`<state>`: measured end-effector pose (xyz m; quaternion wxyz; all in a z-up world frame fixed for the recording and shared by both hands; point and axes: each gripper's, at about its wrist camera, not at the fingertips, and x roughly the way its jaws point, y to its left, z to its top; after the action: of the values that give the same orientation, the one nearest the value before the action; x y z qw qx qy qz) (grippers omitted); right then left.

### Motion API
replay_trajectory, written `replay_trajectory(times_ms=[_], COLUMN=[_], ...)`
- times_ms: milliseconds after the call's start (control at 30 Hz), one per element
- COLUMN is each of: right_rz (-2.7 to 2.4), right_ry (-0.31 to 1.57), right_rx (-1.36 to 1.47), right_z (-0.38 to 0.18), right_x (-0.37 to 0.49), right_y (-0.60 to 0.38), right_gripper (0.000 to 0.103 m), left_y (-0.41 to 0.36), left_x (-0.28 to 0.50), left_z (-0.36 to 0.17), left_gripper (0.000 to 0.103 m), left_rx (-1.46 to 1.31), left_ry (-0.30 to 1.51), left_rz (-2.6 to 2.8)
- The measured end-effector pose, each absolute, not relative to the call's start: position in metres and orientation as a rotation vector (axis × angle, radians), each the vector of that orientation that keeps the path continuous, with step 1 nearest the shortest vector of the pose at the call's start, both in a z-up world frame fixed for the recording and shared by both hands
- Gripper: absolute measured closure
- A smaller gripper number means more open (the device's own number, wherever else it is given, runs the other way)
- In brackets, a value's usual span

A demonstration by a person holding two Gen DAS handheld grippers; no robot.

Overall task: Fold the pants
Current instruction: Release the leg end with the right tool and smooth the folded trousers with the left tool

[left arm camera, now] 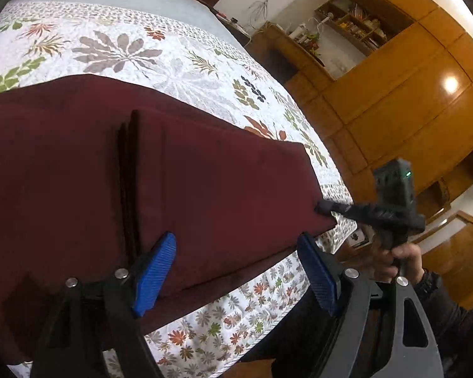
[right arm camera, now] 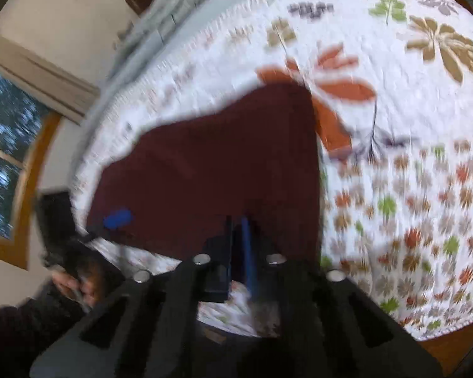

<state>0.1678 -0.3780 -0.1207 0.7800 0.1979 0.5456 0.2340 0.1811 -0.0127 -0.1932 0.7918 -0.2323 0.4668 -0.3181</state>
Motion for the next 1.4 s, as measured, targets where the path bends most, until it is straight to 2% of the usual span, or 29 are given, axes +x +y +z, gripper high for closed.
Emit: replay_trajectory(times_ms=[33,200,267,300,400,433,467,533,633,733,800,833,900,933,967,1033,1133,1233,1333,1400], right_rz=[0.513,0.582,0.587,0.556,0.537,0.530,0.536,0.579,0.676,0.672,0.604,0.571,0.558,0.560,0.565,0.596,0.626,0.617,0.555,0.452], right_ry=[1.151,1.099,1.150,1.182,1.214,1.207,1.183,1.142,1.131,1.170,1.238,1.273,1.282,1.279,1.269,1.262,1.269,1.274,1.259,1.246], right_rx=[0.446,0.648,0.709,0.708,0.753,0.728,0.709,0.711,0.655,0.618,0.593,0.602,0.584,0.559,0.512,0.435,0.335,0.286,0.322,0.464], right_z=[-0.115,-0.124,-0.149,-0.158,-0.172,-0.166,-0.152,-0.129,-0.108,-0.113,-0.132,-0.141,-0.137,-0.130,-0.117,-0.093,-0.069,-0.064,-0.067,-0.071], right_x=[0.173,0.231,0.251,0.256,0.259,0.256,0.249,0.233,0.202,0.176,0.170,0.170,0.175,0.178,0.183,0.191,0.212,0.216,0.207,0.195], right_y=[-0.381,-0.394,-0.397,-0.399,-0.409,-0.408,-0.405,-0.398,-0.380,-0.375,-0.382,-0.386,-0.386,-0.382,-0.375,-0.361,-0.332,-0.317,-0.321,-0.345], right_gripper=[0.073,0.072,0.081,0.103,0.103,0.096,0.076,0.057,0.056,0.056,0.069,0.078,0.073,0.059,0.054,0.054,0.047,0.047,0.048,0.047], left_y=[-0.011,-0.012,-0.015,-0.016,-0.015,-0.013,-0.012,-0.003,0.017,0.039,0.066,0.080,0.118,0.138,0.152,0.178,0.192,0.192,0.181,0.165], left_x=[0.181,0.176,0.173,0.171,0.168,0.168,0.168,0.166,0.152,0.133,0.117,0.111,0.094,0.084,0.076,0.061,0.057,0.060,0.068,0.081], left_z=[-0.195,-0.194,-0.194,-0.195,-0.195,-0.194,-0.191,-0.183,-0.170,-0.160,-0.155,-0.154,-0.157,-0.160,-0.162,-0.172,-0.184,-0.190,-0.188,-0.182], left_gripper=[0.023,0.023,0.023,0.023,0.023,0.023,0.023,0.023,0.022,0.022,0.022,0.022,0.022,0.022,0.022,0.019,0.019,0.019,0.019,0.019], left_rx=[-0.517,-0.491,-0.455,-0.447,-0.449,-0.459,-0.473,-0.529,-0.584,-0.604,-0.626,-0.641,-0.713,-0.772,-0.818,-0.923,-1.005,-1.039,-1.040,-1.023], left_ry=[0.997,0.961,0.938,0.924,0.909,0.916,0.924,0.941,0.927,0.904,0.890,0.892,0.898,0.893,0.892,0.887,0.893,0.904,0.907,0.910], left_rz=[-0.684,-0.671,-0.673,-0.675,-0.677,-0.674,-0.670,-0.648,-0.626,-0.592,-0.511,-0.458,-0.319,-0.256,-0.197,-0.091,-0.075,-0.104,-0.167,-0.245])
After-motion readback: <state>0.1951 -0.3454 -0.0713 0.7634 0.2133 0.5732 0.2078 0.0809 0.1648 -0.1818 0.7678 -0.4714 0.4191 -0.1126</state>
